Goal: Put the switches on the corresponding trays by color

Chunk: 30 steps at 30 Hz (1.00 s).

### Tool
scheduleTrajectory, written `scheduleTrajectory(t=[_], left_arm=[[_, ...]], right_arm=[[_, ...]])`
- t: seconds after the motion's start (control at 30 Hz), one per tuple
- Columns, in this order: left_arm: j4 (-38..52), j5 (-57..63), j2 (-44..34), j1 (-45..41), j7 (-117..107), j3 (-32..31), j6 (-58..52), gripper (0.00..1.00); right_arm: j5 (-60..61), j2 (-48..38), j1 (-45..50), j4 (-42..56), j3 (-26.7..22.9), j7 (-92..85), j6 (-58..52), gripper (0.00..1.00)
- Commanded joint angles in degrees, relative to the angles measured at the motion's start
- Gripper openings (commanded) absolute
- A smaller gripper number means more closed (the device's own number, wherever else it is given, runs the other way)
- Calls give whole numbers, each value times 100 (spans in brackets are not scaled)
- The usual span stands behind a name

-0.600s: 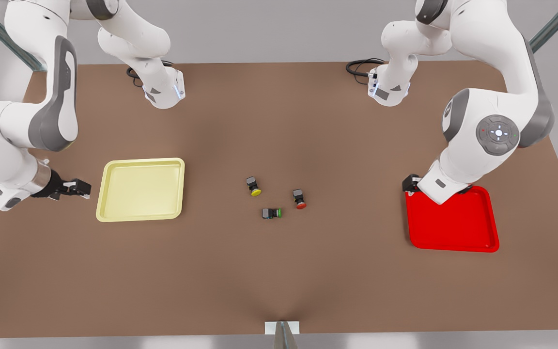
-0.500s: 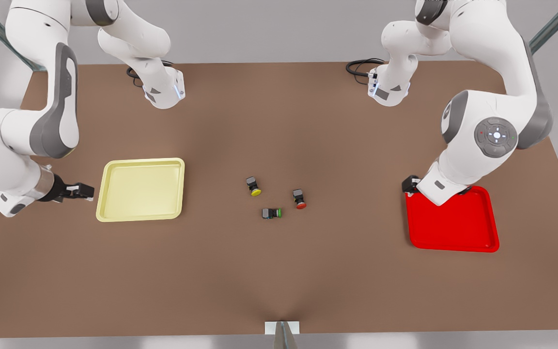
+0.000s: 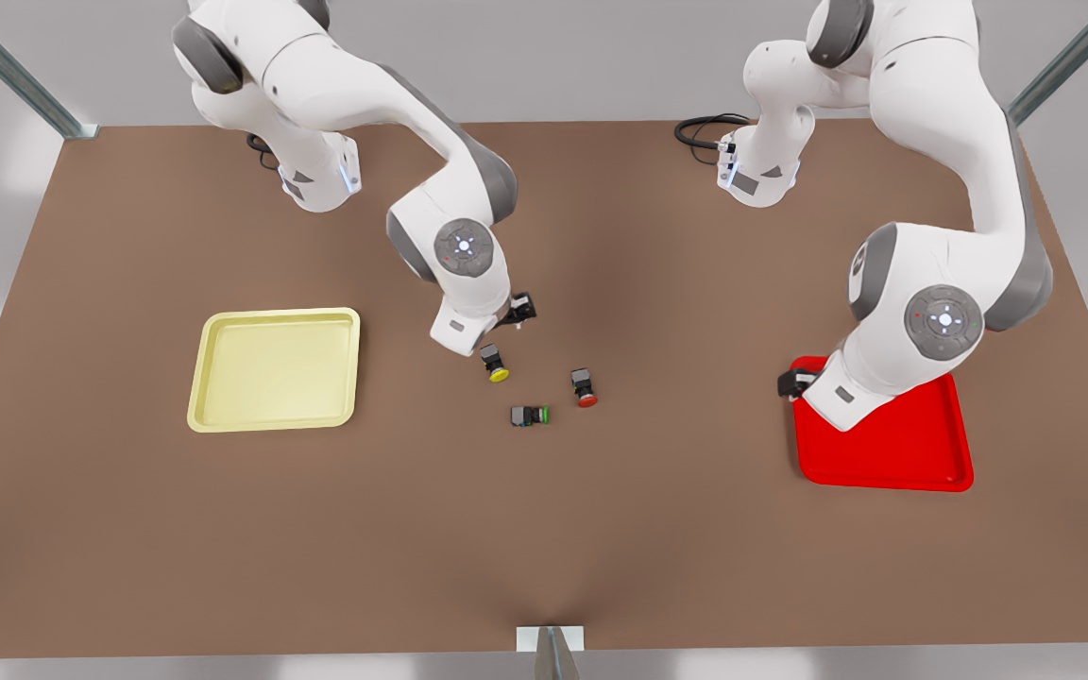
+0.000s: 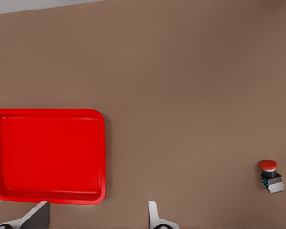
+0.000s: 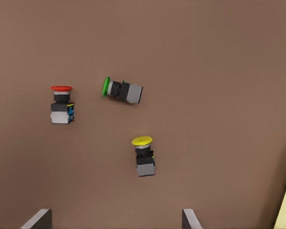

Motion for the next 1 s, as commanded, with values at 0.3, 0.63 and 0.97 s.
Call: scheduleTrajectory(t=[0.3,0.63,0.97], left_arm=[[0,-1,89,0,-9,0,18,100],[0,-1,247,0,-272,0,53,100],[0,-10,327,0,-281,0,132,100]], right_arm=[[-192,263,-28,-1525,94,258,1533,100],[-886,606,87,-2633,164,417,3854,100],[-904,694,16,-2809,111,346,4030,100]])
